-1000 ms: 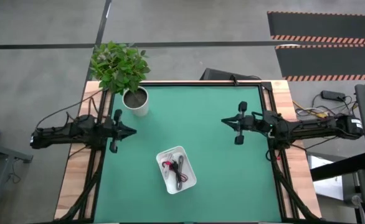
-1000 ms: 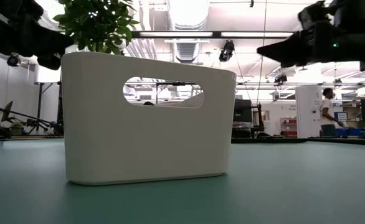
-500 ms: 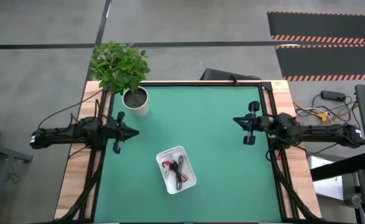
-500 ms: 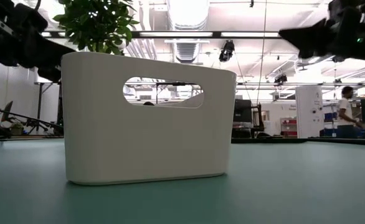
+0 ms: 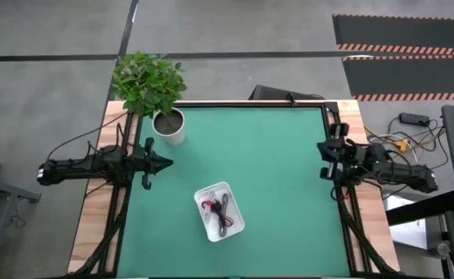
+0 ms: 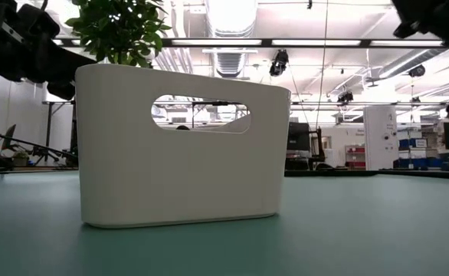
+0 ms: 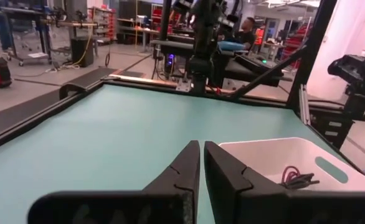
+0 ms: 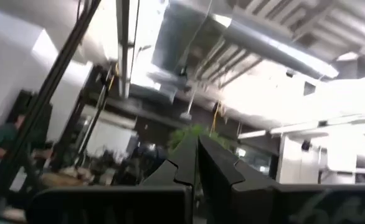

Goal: Pick and place USB-C Cables
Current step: Return to Home Position

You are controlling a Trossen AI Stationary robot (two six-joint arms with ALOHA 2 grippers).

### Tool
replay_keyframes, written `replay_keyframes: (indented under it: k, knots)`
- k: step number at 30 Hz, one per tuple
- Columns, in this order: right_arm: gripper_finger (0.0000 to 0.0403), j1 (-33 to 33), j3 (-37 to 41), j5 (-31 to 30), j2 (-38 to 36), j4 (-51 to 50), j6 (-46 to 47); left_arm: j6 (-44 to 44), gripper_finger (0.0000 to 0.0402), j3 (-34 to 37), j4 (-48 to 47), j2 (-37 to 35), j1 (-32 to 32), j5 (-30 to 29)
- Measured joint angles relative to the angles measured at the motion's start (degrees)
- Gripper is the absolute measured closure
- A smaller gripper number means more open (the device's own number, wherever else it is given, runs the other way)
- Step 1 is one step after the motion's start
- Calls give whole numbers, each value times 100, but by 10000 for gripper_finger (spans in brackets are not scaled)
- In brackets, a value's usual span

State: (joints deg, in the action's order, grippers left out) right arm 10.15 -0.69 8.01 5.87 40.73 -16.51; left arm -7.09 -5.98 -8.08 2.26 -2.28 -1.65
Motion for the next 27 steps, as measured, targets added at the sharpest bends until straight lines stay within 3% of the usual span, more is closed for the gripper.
replay_keyframes:
  k: [5, 11, 18, 27]
  knots:
    - [394, 0, 2, 207, -584, 11, 195, 0, 394, 0, -13, 9, 0, 2]
    - [394, -2, 4, 501, -504, -390, 336, 0, 394, 0, -7, 33, 0, 2]
    - [394, -2, 4, 442, -374, -848, 49, 0, 394, 0, 7, 93, 0, 4]
    - [394, -2, 4, 402, -424, -895, 452, 0, 394, 0, -9, 109, 0, 4]
